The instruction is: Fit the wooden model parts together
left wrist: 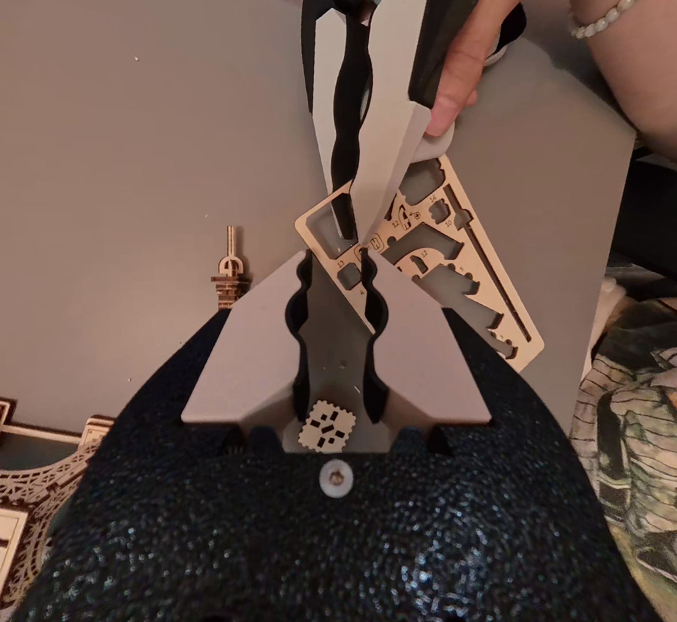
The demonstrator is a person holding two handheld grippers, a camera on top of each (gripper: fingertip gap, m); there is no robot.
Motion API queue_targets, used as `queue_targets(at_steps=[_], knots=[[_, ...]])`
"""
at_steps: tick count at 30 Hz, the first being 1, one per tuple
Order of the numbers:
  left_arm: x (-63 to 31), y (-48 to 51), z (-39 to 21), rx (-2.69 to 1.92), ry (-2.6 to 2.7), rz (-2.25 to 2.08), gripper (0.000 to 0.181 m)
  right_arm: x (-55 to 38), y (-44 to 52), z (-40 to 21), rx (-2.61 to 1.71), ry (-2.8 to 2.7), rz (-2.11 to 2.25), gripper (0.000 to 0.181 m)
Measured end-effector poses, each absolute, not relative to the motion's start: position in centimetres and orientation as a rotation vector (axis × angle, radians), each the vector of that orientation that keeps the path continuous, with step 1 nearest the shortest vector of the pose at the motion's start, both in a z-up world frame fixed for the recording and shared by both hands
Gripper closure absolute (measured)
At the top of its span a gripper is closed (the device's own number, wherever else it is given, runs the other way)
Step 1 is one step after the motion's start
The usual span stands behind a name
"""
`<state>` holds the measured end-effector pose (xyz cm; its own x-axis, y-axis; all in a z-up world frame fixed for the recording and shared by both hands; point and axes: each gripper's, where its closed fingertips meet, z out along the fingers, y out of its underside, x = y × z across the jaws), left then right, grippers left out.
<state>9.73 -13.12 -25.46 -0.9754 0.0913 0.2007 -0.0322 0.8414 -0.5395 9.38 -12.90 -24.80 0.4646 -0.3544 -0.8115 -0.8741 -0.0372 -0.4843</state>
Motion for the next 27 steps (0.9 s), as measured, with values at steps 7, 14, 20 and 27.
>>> queue_targets(at_steps=[7, 14, 20, 27], knots=[[10.0, -13.1, -24.4, -0.067, -2.765, 0.921, 0.151, 9.3, -12.8, -24.1, -1.579, 1.041, 0.592, 0.174], [9.7, -13.1, -23.7, 0.004, -2.755, 0.979, 0.151, 9.3, -12.9, -24.0, -1.573, 1.032, 0.592, 0.174], [10.2, -13.1, -24.5, 0.002, -2.826, 0.951, 0.145, 9.3, -12.9, -24.1, -1.575, 1.033, 0.593, 0.174], [10.2, -13.3, -24.9, -0.212, -3.04, 0.841, 0.153, 9.6, -13.0, -24.6, -1.585, 1.086, 0.591, 0.176]])
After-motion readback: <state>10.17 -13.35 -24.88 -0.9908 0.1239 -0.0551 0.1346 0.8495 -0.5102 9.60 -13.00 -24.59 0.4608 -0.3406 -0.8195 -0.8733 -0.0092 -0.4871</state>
